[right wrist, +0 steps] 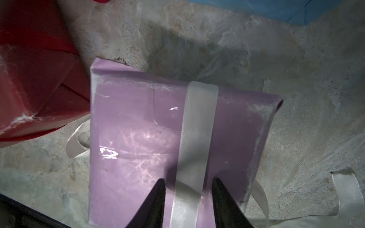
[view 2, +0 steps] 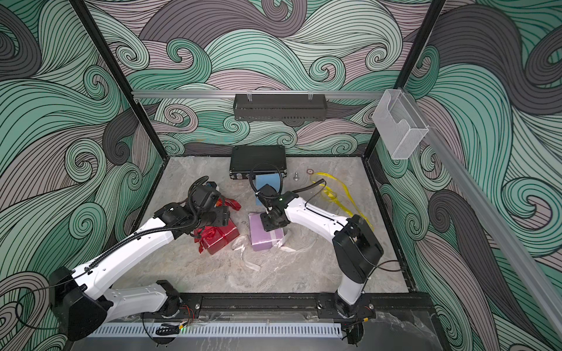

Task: Untie the ribbon bows on the gift boxes
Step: Pull the ribbon from the gift box.

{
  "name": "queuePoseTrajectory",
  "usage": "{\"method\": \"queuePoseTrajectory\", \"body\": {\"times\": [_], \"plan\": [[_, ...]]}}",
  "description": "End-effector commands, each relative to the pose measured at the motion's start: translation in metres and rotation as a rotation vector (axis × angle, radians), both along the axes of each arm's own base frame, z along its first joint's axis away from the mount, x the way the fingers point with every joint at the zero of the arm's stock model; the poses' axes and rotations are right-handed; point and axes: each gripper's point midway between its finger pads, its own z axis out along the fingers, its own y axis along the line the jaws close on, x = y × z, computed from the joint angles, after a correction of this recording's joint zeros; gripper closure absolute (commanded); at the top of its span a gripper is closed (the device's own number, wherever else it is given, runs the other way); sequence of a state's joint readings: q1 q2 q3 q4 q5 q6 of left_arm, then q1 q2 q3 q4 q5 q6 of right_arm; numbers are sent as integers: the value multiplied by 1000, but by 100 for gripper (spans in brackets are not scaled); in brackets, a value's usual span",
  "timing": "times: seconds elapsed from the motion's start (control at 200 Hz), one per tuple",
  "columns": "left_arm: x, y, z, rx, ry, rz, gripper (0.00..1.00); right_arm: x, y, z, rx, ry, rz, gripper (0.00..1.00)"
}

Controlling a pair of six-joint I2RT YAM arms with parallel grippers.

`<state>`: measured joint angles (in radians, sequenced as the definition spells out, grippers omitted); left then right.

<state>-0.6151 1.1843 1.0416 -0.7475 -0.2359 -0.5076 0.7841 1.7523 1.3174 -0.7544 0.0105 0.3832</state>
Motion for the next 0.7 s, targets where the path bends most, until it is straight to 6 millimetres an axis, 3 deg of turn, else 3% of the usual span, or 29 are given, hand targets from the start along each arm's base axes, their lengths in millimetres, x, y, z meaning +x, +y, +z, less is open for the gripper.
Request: {"method": "queuePoseTrajectory", "body": {"times": [0.0, 0.18, 0.37, 0.515, 0.695], "plan": [[-1, 2, 24, -65, -66, -11, 23, 0, -2, -5, -76, 2, 20, 63], [-3, 6, 30, -83, -95, 0, 22, -5, 0, -20, -161, -3, 47, 70], [-4, 6, 30, -94, -90, -5, 22, -6, -5, -18, -206, -43, 48, 76], [-4, 7, 32, -97, -96, -3, 22, -3, -6, -4, -188, -81, 38, 82], [-5, 8, 34, -100, -107, 1, 22, 3, 0, 36, -86, -143, 28, 100]]}}
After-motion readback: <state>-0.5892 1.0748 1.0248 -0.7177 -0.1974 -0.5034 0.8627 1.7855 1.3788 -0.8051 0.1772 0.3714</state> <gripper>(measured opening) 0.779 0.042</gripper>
